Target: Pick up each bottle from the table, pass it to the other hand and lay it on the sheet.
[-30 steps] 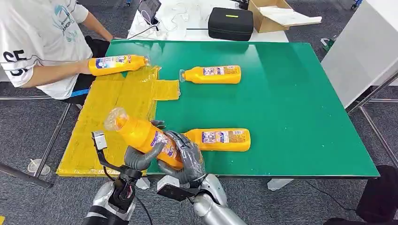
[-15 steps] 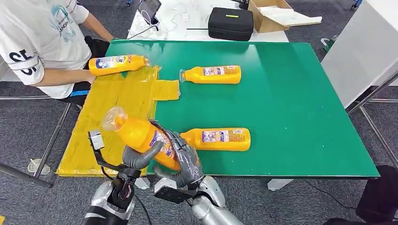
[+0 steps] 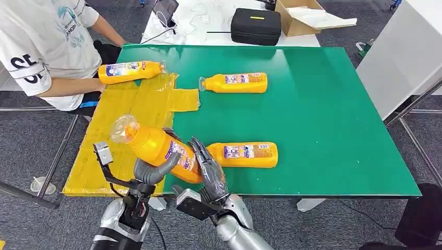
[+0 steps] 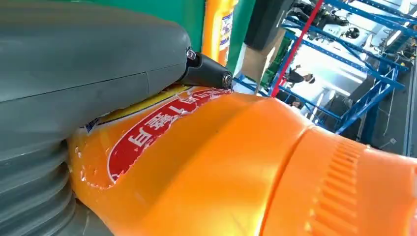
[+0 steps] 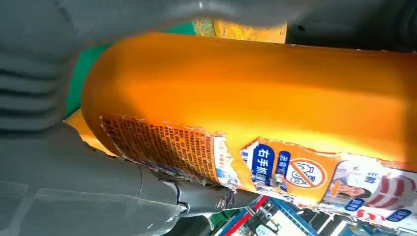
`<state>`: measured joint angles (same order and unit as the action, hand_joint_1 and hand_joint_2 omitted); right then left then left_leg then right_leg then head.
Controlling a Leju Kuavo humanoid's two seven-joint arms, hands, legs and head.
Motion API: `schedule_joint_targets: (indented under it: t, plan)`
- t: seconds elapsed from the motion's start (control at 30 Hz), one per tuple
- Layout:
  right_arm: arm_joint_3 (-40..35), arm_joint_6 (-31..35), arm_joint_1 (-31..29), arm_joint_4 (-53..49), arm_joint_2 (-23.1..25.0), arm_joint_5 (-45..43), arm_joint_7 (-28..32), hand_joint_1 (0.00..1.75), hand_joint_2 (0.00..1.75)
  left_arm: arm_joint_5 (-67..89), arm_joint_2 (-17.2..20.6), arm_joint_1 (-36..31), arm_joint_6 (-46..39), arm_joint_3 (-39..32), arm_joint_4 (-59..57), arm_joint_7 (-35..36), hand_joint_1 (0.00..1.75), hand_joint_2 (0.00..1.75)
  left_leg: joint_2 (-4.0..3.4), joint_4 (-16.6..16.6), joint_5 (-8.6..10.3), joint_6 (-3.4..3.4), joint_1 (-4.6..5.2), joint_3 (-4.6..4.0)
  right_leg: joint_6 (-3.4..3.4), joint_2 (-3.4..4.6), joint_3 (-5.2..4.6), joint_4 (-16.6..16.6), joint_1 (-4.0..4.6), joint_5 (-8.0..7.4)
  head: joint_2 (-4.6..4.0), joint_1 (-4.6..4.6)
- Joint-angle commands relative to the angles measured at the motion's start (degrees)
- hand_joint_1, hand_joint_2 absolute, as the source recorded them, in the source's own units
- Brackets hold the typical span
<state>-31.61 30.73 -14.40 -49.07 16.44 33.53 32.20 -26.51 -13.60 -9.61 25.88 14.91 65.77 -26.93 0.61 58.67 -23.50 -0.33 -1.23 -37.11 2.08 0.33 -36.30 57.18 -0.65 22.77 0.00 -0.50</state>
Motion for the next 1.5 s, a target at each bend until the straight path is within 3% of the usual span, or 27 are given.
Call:
schedule_joint_targets:
  t: [0.03,0.17,0.3,0.33,0.43,0.47,0.5,0.57,0.67,0.83,0.87,1.17,1.37,1.5]
  plan:
    - [0.3,-0.4,-0.5,0.3,-1.7,-0.1,-0.2,0.0,0.0,-0.1,0.2,-2.4,-0.3,0.0,-1.1,-0.1,1.75,1.75,0.05,0.0,-0.04,0.07,0.01,0.2,-0.05,-0.12,0.23,0.0,0.02,0.06,0.0,0.0]
    - [2.8,-6.7,0.8,-10.2,-5.8,-4.8,-1.6,0.0,0.0,11.7,1.2,-4.6,-13.0,-4.9,0.7,-8.2,1.75,1.75,0.07,0.0,-0.01,0.06,0.01,0.07,-0.04,-0.12,0.11,0.0,0.01,0.04,0.0,0.0]
    - [6.3,-13.4,2.6,-21.5,-10.0,-7.4,-3.4,0.0,0.0,17.3,2.1,-8.1,-19.8,-11.8,-0.7,-10.4,1.75,1.75,0.16,0.0,0.0,0.09,0.0,0.1,-0.06,-0.24,0.18,0.0,0.03,0.06,0.0,0.0]
    - [7.1,-13.7,2.8,-24.0,-10.8,-7.3,-3.1,0.0,0.0,23.6,2.5,-9.1,-25.8,-12.9,-1.0,-13.1,1.75,1.75,0.14,0.0,0.02,0.08,0.01,0.08,-0.05,-0.2,0.15,0.0,0.01,0.03,0.0,0.0]
    - [9.1,-13.5,3.4,-28.4,-11.3,-7.9,-2.6,0.0,0.0,32.4,4.1,-10.4,-33.1,-13.3,-0.4,-13.1,1.75,1.75,0.09,0.0,0.04,0.06,0.02,0.02,-0.02,-0.12,0.08,0.0,0.0,-0.01,0.0,0.0]
    - [10.0,-13.1,3.3,-29.7,-11.3,-8.2,-2.4,0.0,0.0,37.4,5.4,-10.8,-39.4,-11.8,0.1,-13.1,1.75,1.75,0.09,0.0,-0.01,0.09,0.01,0.09,-0.05,-0.15,0.16,0.0,0.02,0.04,0.0,0.02]
    - [11.1,-10.2,3.0,-31.2,-11.2,-9.1,0.3,0.0,0.0,47.2,7.7,-13.4,-48.2,-9.4,-5.2,-13.1,1.75,1.75,0.05,0.0,0.03,0.05,0.02,0.02,-0.02,-0.07,0.07,0.0,0.0,-0.02,0.0,0.0]
    - [12.1,-10.1,2.7,-33.4,-11.2,-10.3,0.3,0.0,0.0,51.1,10.1,-16.3,-53.6,-6.7,-11.0,-13.1,1.75,1.75,0.07,0.0,0.02,0.05,0.04,0.1,-0.03,-0.11,0.13,0.0,-0.02,0.02,0.0,0.0]
    - [12.3,-10.2,2.7,-33.4,-10.9,-11.4,0.6,0.0,0.0,54.2,11.3,-18.7,-58.7,-5.1,-17.2,-13.1,1.75,1.75,0.16,0.0,0.0,0.07,0.03,0.28,-0.08,-0.23,0.33,0.0,0.01,0.08,0.0,-0.02]
    - [12.3,-10.2,2.7,-33.4,-10.9,-11.4,0.6,0.0,0.0,54.2,11.3,-18.7,-58.7,-5.1,-17.2,-13.1,1.75,1.75,0.01,0.0,-0.03,0.09,0.01,0.28,-0.05,-0.09,0.32,0.0,0.03,0.04,0.0,0.0]
    - [12.0,-9.9,2.6,-32.3,-10.6,-11.9,1.4,0.0,1.75,56.9,11.5,-19.5,-61.2,-4.4,-20.3,-13.1,1.75,1.75,-0.02,0.0,-0.05,0.11,0.03,0.34,-0.05,-0.08,0.37,0.0,0.01,0.06,0.0,0.0]
    - [11.4,-7.9,3.2,-32.9,-9.6,-14.4,3.8,0.0,1.75,70.3,13.3,-24.1,-65.4,-3.5,-35.5,-11.7,1.75,1.75,-0.11,-0.1,-0.06,0.06,0.03,0.39,-0.08,0.03,0.37,0.0,0.01,0.04,0.0,0.02]
    - [10.1,-9.0,2.8,-35.4,-9.5,-16.1,3.7,0.0,1.75,82.7,15.2,-26.9,-58.5,2.7,-42.8,-4.4,1.75,1.75,-0.1,0.0,-0.07,0.06,0.02,0.29,-0.08,0.01,0.27,0.0,0.02,0.07,0.02,0.0]
    - [8.8,-10.5,1.7,-32.0,-9.4,-15.8,3.2,0.0,1.75,87.5,16.6,-28.7,-49.3,5.9,-45.7,-2.2,1.75,1.75,-0.13,0.0,-0.05,0.06,-0.01,0.23,-0.06,0.06,0.23,0.0,0.04,0.02,0.0,0.0]
